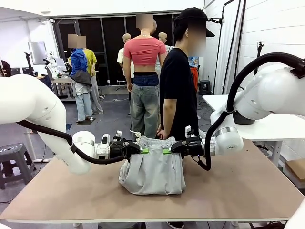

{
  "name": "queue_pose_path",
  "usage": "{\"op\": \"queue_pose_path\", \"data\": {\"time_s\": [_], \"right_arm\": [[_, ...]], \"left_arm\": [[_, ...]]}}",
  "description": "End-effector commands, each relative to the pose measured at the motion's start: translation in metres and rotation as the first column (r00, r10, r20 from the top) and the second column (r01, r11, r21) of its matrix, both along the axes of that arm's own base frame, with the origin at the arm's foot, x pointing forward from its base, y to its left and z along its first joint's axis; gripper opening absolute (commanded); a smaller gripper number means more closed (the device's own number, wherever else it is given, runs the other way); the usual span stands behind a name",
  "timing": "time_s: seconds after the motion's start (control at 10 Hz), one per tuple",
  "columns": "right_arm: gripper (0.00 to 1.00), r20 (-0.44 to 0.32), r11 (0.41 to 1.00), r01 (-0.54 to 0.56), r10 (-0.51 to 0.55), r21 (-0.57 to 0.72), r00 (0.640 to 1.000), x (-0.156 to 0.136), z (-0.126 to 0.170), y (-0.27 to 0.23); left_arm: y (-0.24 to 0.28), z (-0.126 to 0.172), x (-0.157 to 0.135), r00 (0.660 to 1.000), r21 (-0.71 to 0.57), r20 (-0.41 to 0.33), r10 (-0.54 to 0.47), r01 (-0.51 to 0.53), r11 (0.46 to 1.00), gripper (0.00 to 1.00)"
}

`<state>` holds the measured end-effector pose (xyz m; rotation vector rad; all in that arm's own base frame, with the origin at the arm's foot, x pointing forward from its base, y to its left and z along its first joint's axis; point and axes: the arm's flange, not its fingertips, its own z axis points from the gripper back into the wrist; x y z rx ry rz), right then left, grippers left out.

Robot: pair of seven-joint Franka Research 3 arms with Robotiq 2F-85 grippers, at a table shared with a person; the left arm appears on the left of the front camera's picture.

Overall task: Fold the training pants.
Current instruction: Fold the Training pants in half.

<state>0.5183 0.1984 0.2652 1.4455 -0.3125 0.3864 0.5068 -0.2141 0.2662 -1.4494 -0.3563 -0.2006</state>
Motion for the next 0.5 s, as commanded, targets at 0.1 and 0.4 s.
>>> {"op": "queue_pose_path", "data": {"time_s": [0.1, 0.4], "right_arm": [[0.00, -0.035, 0.998, 0.055, -0.056, -0.025, 0.998, 0.021, 0.001, -0.014], [0.00, -0.055, 0.998, 0.059, -0.060, -0.029, 0.997, 0.031, -0.007, -0.015]], "left_arm": [[0.015, 0.001, 0.017, 0.999, 0.058, -0.038, 0.026, -0.024, 0.998, 0.00], [0.017, 0.000, 0.020, 0.998, 0.073, -0.060, 0.030, -0.025, 0.997, 0.00]]}}
